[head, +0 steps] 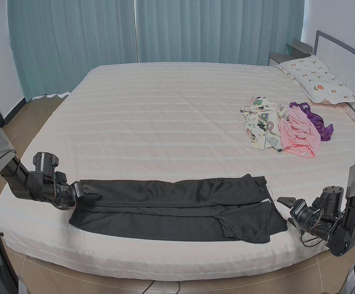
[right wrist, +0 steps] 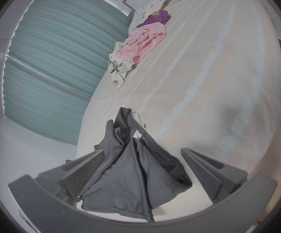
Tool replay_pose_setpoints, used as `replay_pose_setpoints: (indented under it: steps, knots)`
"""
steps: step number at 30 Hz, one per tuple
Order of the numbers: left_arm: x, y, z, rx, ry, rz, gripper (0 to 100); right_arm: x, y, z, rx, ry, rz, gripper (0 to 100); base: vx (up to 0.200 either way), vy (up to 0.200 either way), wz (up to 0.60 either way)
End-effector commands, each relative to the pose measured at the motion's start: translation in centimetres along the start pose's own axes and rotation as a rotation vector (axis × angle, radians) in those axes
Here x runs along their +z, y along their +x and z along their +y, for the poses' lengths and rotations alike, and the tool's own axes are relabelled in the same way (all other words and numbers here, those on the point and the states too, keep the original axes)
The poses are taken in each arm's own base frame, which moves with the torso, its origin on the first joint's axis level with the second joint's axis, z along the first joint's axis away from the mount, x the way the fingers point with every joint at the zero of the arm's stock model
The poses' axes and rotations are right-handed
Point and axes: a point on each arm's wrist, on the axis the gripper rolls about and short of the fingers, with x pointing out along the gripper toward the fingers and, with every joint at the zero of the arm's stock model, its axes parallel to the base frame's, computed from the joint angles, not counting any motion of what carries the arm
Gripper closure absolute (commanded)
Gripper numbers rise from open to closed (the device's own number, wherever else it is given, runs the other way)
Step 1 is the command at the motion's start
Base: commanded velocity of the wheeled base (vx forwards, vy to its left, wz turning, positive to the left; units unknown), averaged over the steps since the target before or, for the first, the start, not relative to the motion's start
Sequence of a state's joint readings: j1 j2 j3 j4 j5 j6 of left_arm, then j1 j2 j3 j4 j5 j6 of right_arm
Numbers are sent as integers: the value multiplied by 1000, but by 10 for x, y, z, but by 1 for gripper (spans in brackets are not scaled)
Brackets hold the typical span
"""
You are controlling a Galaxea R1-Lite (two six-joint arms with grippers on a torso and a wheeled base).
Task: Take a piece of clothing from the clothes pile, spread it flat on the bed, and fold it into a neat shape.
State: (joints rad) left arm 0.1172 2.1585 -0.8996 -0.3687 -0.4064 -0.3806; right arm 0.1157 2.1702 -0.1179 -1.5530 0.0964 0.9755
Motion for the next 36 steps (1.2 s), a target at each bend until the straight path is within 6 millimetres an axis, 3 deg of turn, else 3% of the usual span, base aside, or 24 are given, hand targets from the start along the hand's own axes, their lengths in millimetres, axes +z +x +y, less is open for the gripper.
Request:
replay_pose_setpoints:
  steps: [1,19,36]
  knots:
    - [-2,4,3,5,-4,11,100,0,0,1,8,-1,-4,0,0,0,0]
    - [8,-6,8,11,-45,-30,100,0,0,0,6,-1,-3,0,0,0,0]
    - [37,-38,14,7,-150,-96,100,3,0,-1,4,4,-13,0,0,0,0]
